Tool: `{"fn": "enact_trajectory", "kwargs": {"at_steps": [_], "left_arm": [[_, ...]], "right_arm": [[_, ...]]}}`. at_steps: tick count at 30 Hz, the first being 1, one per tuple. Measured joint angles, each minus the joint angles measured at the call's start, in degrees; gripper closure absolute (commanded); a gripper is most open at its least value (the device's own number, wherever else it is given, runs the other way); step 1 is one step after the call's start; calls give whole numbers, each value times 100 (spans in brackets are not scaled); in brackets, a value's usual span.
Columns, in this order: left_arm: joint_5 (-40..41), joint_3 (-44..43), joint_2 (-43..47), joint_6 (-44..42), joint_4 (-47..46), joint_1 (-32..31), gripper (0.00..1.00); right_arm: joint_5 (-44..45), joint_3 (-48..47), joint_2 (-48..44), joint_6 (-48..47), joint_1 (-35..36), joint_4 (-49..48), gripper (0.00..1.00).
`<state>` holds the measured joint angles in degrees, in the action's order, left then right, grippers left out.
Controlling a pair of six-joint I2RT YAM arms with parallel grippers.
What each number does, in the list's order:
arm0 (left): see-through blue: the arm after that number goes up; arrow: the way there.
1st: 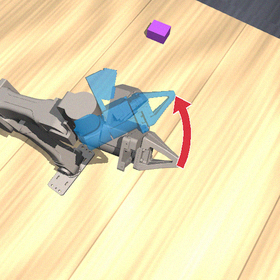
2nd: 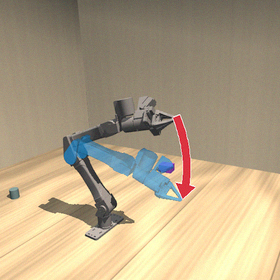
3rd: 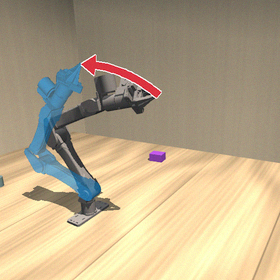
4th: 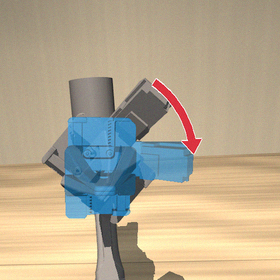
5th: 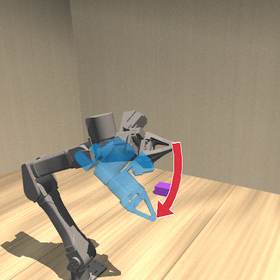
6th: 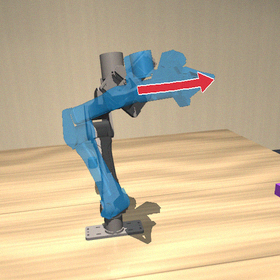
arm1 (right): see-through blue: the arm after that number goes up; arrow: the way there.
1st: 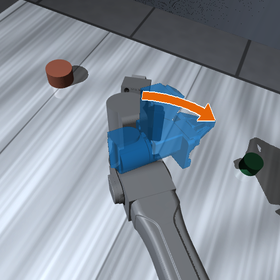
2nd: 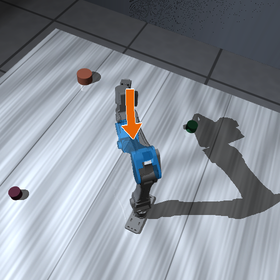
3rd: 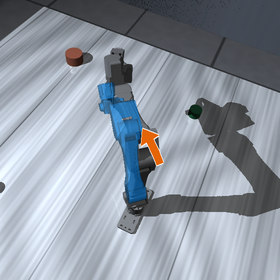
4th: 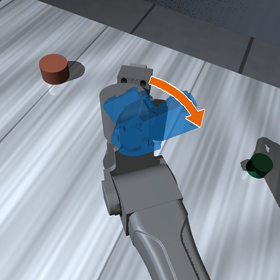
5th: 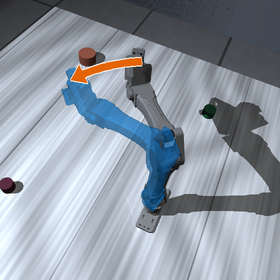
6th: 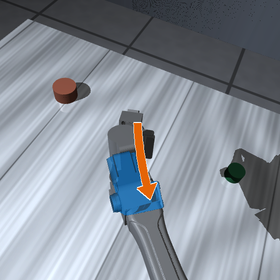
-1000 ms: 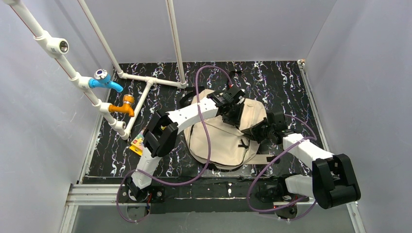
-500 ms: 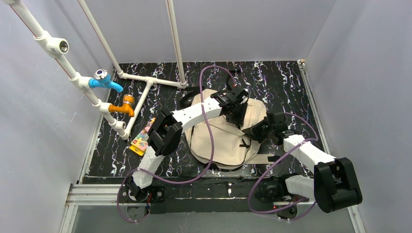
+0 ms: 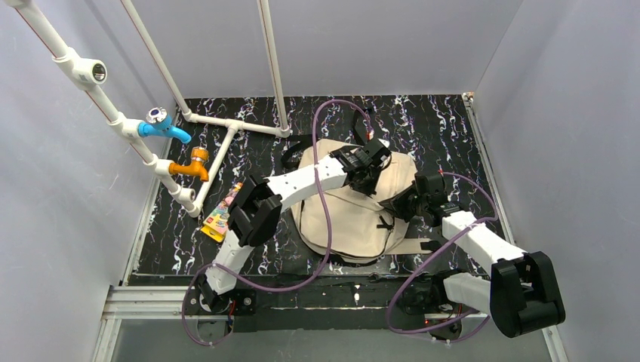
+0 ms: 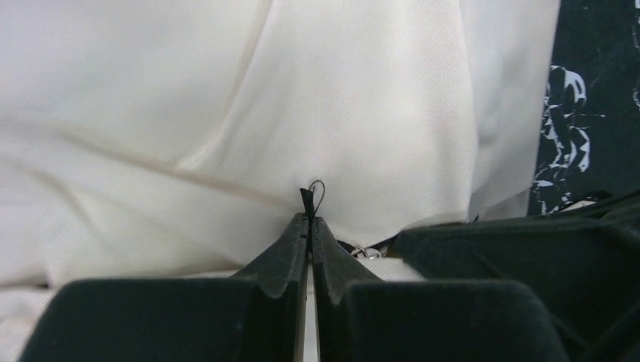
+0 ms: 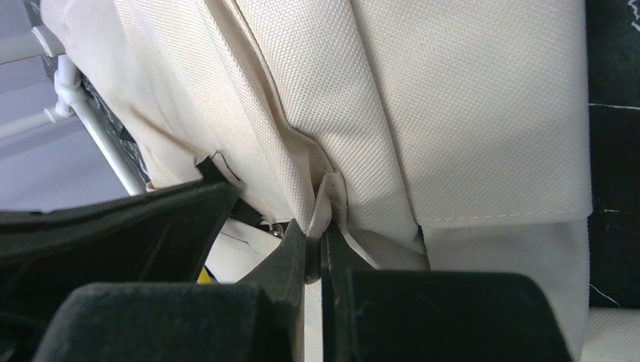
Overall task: Pack the student bag
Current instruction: Unzip the student bag at the center of the board.
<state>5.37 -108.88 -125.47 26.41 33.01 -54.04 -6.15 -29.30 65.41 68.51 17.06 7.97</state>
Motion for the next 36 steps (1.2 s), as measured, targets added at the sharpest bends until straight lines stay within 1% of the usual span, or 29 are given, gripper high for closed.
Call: {"fn": "enact_trajectory", "kwargs": {"at_steps": [4, 7, 10, 15, 16, 17, 18, 19, 20, 21, 22, 23, 24, 27, 28, 29, 30, 31, 33, 35, 36], "left_arm": [[863, 420, 487, -70, -20, -155, 100], [1469, 824, 944, -85, -116, -155, 100], [1849, 1287, 1386, -85, -260, -122, 100], [2127, 1587, 1534, -103, -446, -37, 100], [2155, 1663, 1534, -114, -470, 11, 100], [2188, 1714, 1534, -122, -472, 55, 100], [2190, 1770, 1534, -133, -485, 120, 100], [2190, 1827, 1534, -151, -518, 184, 100], [2188, 1862, 1543, -164, -542, 229, 100], [2181, 1923, 1558, -184, -605, 282, 100], [2173, 1963, 1576, -201, -629, 321, 100], [2157, 2013, 1609, -216, -684, 352, 100], [2133, 2052, 1641, -223, -717, 369, 100], [2090, 2153, 1740, -232, -772, 382, 100], [2059, 2186, 1777, -234, -780, 393, 100], [2039, 2212, 1805, -229, -785, 402, 100], [2020, 2229, 1829, -229, -793, 409, 100], [2002, 2256, 1853, -225, -809, 415, 100], [1974, 2319, 1919, -243, -809, 424, 100], [1937, 2361, 1965, -243, -815, 450, 100], [1902, 2380, 1989, -245, -813, 468, 100]], "right_arm": [[120, -4, -96, -120, 31, 15, 99], [184, 2, -96, -177, 33, 11, 99], [184, 17, -96, -278, 33, -50, 99], [195, 114, -199, -599, 33, -223, 99], [197, 116, -243, -713, 33, -223, 91], [208, 116, -295, -866, 33, -227, 77], [219, 116, -339, -997, 33, -236, 69], [223, 116, -382, -1141, 33, -240, 66], [243, 116, -424, -1314, 33, -236, 68], [273, 114, -457, -1440, 33, -234, 73], [310, 94, -490, -1637, 33, -203, 83], [323, 59, -498, -1788, 42, -166, 97], [367, -15, -494, -1947, 90, -90, 99], [442, -179, -407, -2315, 151, 20, 99], [452, -221, -343, -2398, 151, 28, 92], [452, -243, -282, -2470, 151, 28, 76], [455, -260, -223, -2531, 157, 37, 54], [457, -293, -181, -2551, 168, 85, 39], [514, -446, -118, -2664, 199, 328, 24], [592, -737, -120, -2881, 208, 765, 16], [595, -911, -120, -2997, 210, 984, 14]]}}
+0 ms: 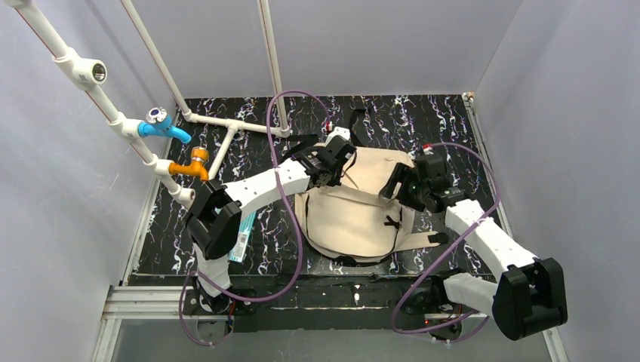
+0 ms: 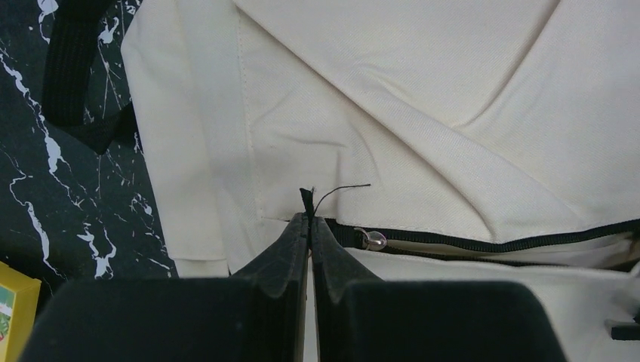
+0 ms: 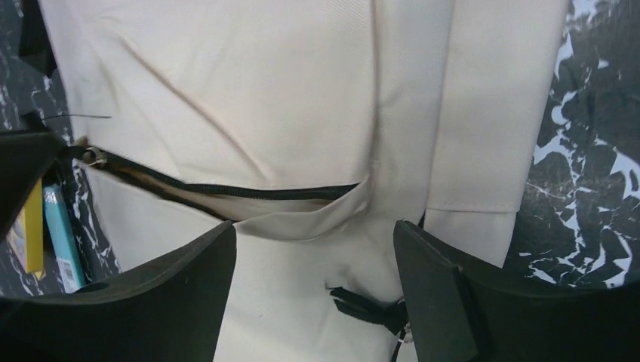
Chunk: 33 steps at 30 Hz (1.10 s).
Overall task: Pack the student bag
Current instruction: Unzip the student bag at the center of the board.
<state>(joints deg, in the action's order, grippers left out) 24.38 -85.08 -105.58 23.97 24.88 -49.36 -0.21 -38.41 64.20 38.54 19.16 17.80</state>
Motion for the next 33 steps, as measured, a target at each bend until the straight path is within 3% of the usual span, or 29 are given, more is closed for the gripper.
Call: {"fn": "enact_trajectory", "kwargs": {"at_steps": [6, 17, 22, 26, 29, 32, 33], "left_arm": [[-330, 13, 37, 55, 81, 92, 100], [-658, 122, 155, 317, 133, 219, 100], [-748, 131, 155, 407, 133, 232, 100], [-815, 219, 155, 437, 140, 227, 100], [-855, 225, 155, 442, 216, 232, 100], [-872, 225, 155, 439, 254, 247, 99], [-876, 223, 155, 439, 267, 256, 94]], "right_arm": [[-321, -1399, 229, -896, 92, 986, 11], [-1517, -2356, 2284, -1300, 540, 431, 50], [-1504, -1665, 1928, -1040, 955, 57, 70], [-1292, -608, 1279, -807, 1307, -776, 75], [-1143, -85, 1102, -723, 1381, -1534, 75], [-940, 195, 1102, -719, 1429, -2092, 67], [-874, 269, 1097, -719, 1440, -2247, 65]]}}
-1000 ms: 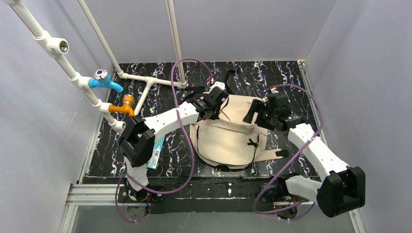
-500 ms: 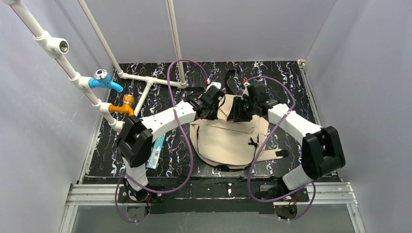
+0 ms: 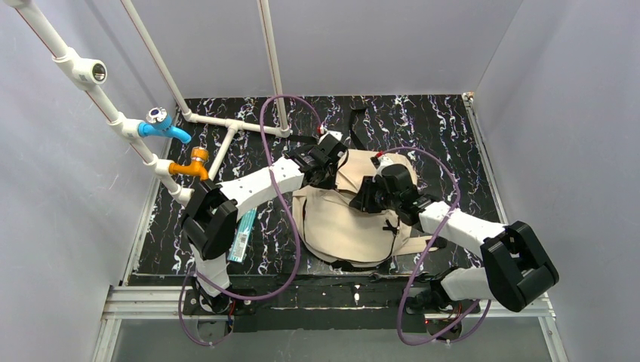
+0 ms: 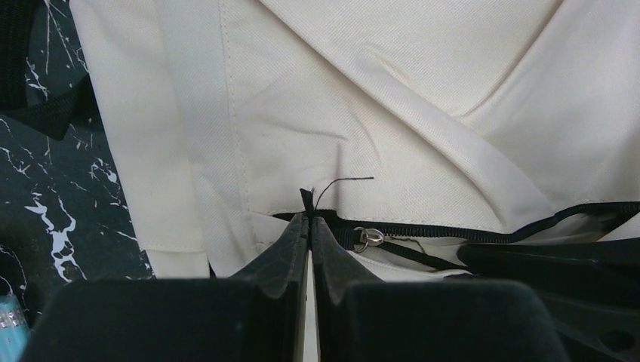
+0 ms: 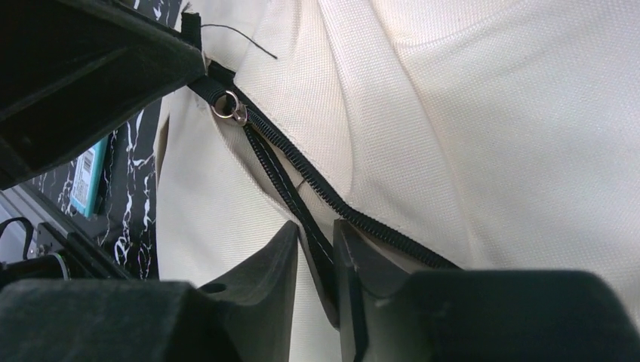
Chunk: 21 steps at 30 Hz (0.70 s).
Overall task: Pack the student bag
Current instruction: Unzip the student bag at the center of the board, then pick up the stationery from the center of the board.
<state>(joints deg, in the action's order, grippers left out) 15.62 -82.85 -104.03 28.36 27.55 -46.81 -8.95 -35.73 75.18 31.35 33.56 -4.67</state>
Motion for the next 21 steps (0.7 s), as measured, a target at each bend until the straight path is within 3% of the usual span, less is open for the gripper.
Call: {"fn": "enact_trajectory", "kwargs": {"at_steps": [5, 9, 13, 21], "left_arm": [[-116, -85, 2, -57, 212, 50, 58], [-407, -142, 186, -153, 566, 92, 38], [-741, 98, 977, -275, 793, 94, 21], [-1475, 1521, 3930, -278, 942, 92, 11]], "right_arm": [[188, 33, -57, -2, 98, -114, 46], [470, -411, -39, -175, 122, 540, 28], [765, -979, 11, -527, 74, 1504, 16], [848, -1749, -17, -841, 105, 2529, 12]]}}
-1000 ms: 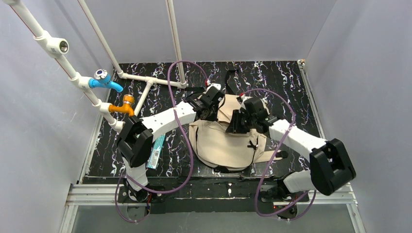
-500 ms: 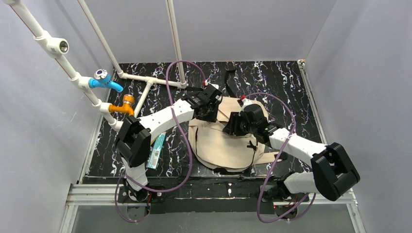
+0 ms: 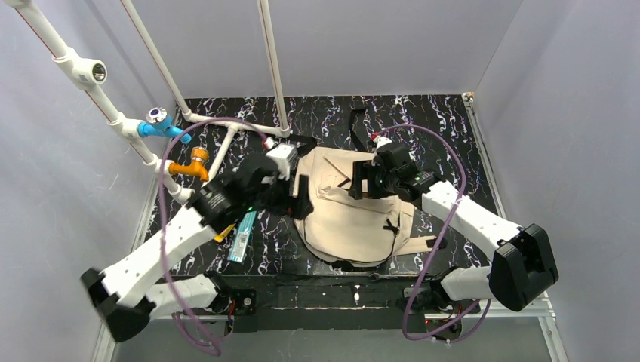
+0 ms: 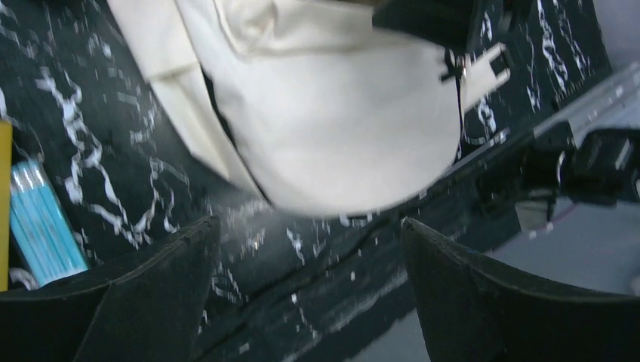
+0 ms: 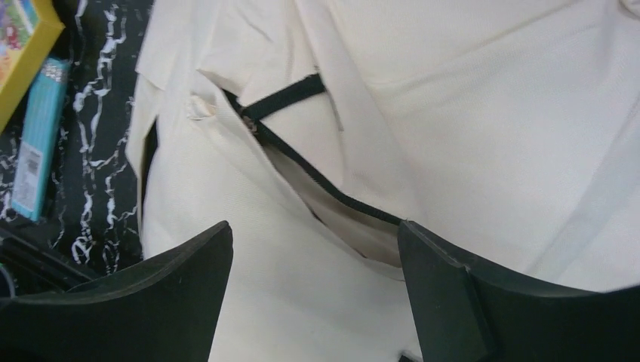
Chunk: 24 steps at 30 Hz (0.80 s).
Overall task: Pack the student bag
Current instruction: Pick up the stationery from the center of the board.
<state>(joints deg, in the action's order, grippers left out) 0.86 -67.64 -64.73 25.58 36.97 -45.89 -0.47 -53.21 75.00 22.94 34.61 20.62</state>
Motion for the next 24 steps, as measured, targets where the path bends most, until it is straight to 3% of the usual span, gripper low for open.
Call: {"fn": "enact_trajectory", "kwargs": {"at_steps": [4, 9, 13, 19, 24], "left_arm": [[-273, 680, 1285, 136, 516, 2, 8], [-442, 588, 2465, 254, 1193, 2, 5], [-566, 107, 2977, 249, 1596, 2, 5], [-584, -85, 3495, 339, 2068, 2, 4], [-557, -79, 3904, 632, 2328, 2, 4]], "right_arm": [[103, -321, 9, 181, 365, 26, 12], [385, -870, 507, 695, 1405, -562, 11], [144, -1515, 1665, 1408, 1930, -1414, 12], [-457, -2774, 3775, 2437, 2105, -2140, 16], [-557, -3082, 4636, 3110, 2109, -2304, 19]]}}
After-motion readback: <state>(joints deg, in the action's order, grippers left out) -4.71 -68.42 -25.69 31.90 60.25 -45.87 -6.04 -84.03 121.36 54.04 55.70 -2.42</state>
